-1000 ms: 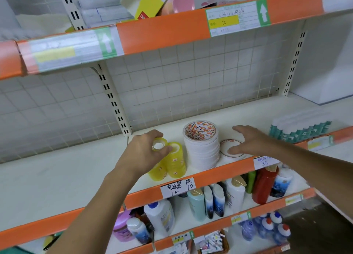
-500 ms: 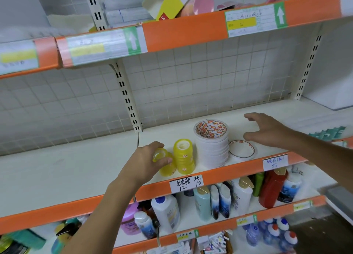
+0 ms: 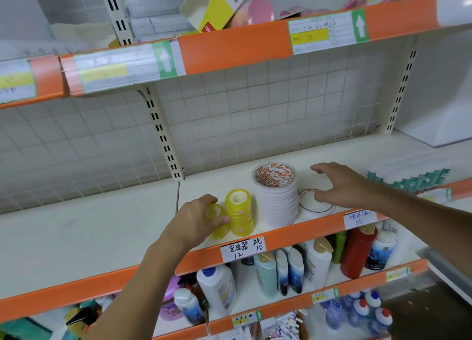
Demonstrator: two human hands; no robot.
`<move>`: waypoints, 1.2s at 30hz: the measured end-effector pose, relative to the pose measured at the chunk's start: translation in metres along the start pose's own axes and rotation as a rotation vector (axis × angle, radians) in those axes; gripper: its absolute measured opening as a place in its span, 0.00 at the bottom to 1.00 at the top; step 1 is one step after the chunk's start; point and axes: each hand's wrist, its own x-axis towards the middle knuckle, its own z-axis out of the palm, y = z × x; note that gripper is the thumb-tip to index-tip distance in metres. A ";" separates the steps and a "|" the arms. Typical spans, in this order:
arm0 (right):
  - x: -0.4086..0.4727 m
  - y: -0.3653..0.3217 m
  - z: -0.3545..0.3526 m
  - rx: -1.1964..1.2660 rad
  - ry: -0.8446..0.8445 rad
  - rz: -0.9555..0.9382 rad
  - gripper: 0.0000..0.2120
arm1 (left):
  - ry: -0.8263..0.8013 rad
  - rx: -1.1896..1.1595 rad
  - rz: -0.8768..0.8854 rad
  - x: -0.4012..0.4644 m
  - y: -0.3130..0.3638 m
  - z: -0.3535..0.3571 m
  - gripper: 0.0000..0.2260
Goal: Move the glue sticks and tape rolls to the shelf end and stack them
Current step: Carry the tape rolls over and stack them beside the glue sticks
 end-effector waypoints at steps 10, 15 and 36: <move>-0.003 -0.005 0.009 -0.123 -0.058 -0.019 0.39 | -0.067 0.017 -0.027 0.004 0.001 -0.005 0.30; -0.006 -0.005 0.009 -0.155 -0.069 -0.034 0.39 | -0.079 0.014 -0.043 0.004 0.008 -0.003 0.29; -0.039 -0.010 0.001 -0.260 -0.065 -0.024 0.34 | -0.039 0.058 -0.098 -0.024 0.020 -0.009 0.45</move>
